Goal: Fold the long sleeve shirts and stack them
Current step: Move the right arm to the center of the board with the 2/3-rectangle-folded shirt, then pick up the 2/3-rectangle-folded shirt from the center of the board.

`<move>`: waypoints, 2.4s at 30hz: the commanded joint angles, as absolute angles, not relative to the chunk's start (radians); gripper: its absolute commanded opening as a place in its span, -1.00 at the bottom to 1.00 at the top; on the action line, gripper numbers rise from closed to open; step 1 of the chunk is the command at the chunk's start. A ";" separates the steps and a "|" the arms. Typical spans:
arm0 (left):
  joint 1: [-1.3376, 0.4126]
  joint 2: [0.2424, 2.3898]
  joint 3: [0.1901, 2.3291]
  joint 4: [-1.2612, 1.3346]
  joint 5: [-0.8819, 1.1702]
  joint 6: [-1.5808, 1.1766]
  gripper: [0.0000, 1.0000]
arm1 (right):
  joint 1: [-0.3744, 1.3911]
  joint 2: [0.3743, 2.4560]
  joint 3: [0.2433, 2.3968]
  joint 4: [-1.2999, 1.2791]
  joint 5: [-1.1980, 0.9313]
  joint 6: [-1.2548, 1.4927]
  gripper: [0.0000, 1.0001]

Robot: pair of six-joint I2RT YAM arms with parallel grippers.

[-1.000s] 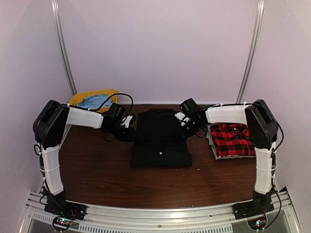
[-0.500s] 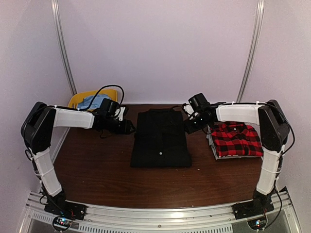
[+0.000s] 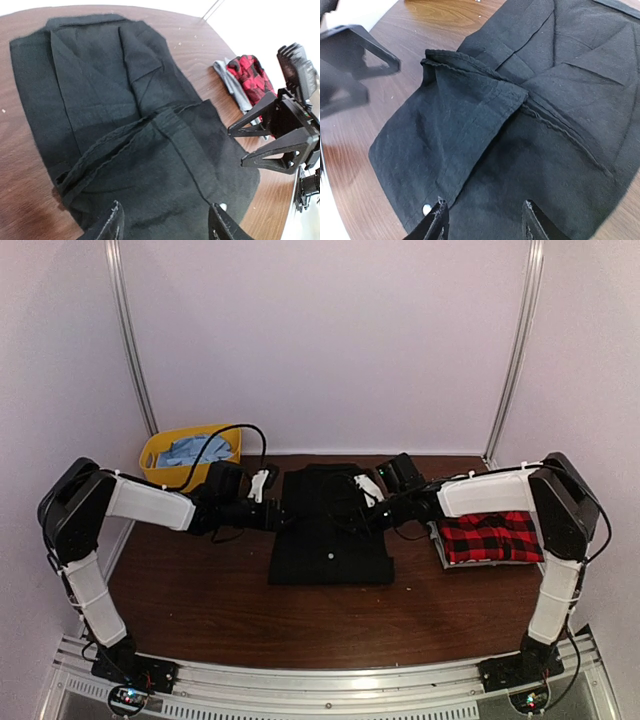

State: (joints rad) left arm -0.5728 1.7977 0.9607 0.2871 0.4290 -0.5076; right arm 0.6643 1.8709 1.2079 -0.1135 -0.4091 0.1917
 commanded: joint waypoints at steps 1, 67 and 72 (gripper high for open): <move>-0.568 1.895 1.019 0.364 0.473 -0.517 0.17 | 0.655 1.945 1.217 -0.035 -0.458 0.228 0.02; -0.703 1.232 0.506 0.168 0.084 -0.483 0.36 | 1.148 1.652 0.847 -0.273 0.146 0.166 0.10; -0.703 1.242 0.510 0.164 0.097 -0.469 0.36 | 1.173 1.692 0.867 -0.315 0.185 0.164 -0.17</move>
State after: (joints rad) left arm -0.7078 1.2327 0.4911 0.1532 0.0891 -0.4805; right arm 1.1492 1.6680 0.8410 -0.2512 0.1223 0.1741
